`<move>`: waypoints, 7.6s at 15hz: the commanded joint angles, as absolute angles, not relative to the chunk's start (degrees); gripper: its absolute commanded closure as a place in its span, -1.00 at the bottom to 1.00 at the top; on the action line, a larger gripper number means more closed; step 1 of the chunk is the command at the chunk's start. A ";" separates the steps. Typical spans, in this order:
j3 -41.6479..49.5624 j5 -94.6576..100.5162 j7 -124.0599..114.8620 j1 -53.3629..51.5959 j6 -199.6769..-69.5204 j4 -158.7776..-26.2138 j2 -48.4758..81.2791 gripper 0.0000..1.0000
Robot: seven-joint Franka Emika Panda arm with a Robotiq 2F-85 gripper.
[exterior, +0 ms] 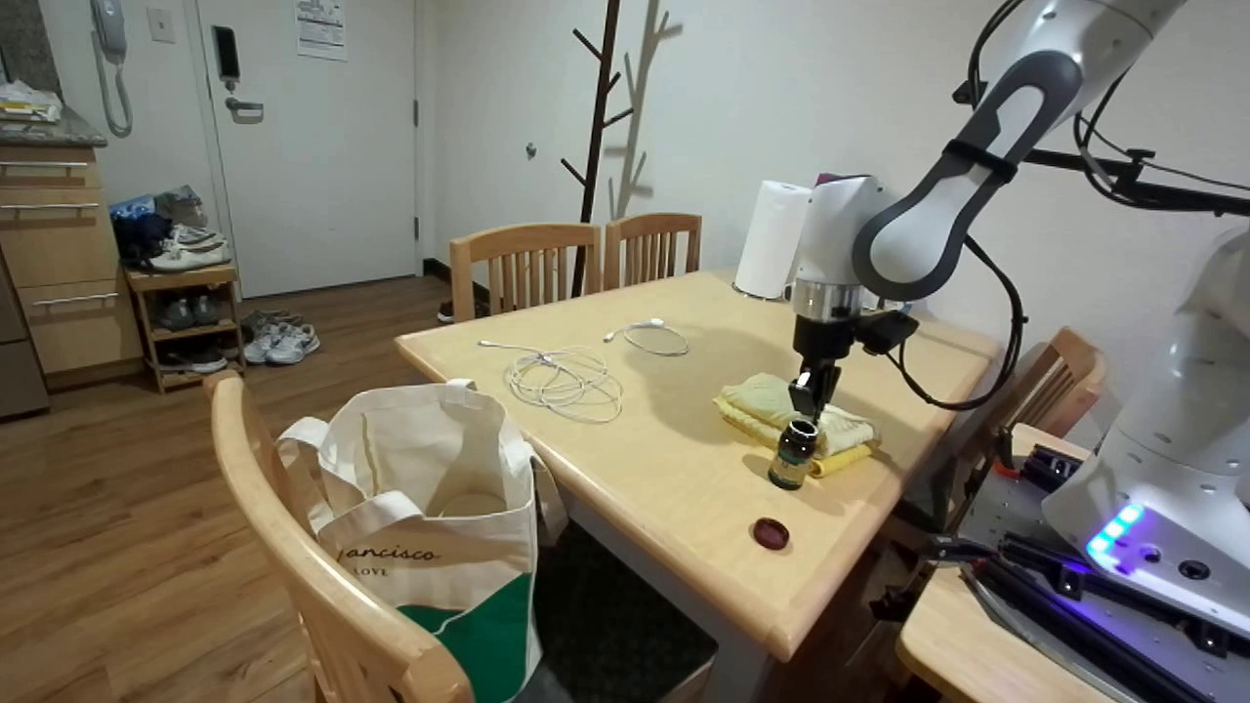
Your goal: Close the bottle with the lid, wipe the table with the yellow cloth, and move the bottle forward
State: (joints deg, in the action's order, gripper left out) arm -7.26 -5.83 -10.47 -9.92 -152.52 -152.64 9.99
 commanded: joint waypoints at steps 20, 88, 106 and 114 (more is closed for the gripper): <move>3.78 -0.85 -13.53 -3.55 -142.69 -154.31 12.44 0.84; 0.37 -12.58 2.34 5.40 -148.35 -134.59 25.32 0.85; 0.78 -11.32 -1.92 1.94 -149.69 -152.73 13.36 0.85; -3.64 -13.98 4.86 1.78 -149.83 -152.63 10.89 -0.41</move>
State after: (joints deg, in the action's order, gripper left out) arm -1.59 -12.41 0.88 1.56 -149.12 -151.42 12.95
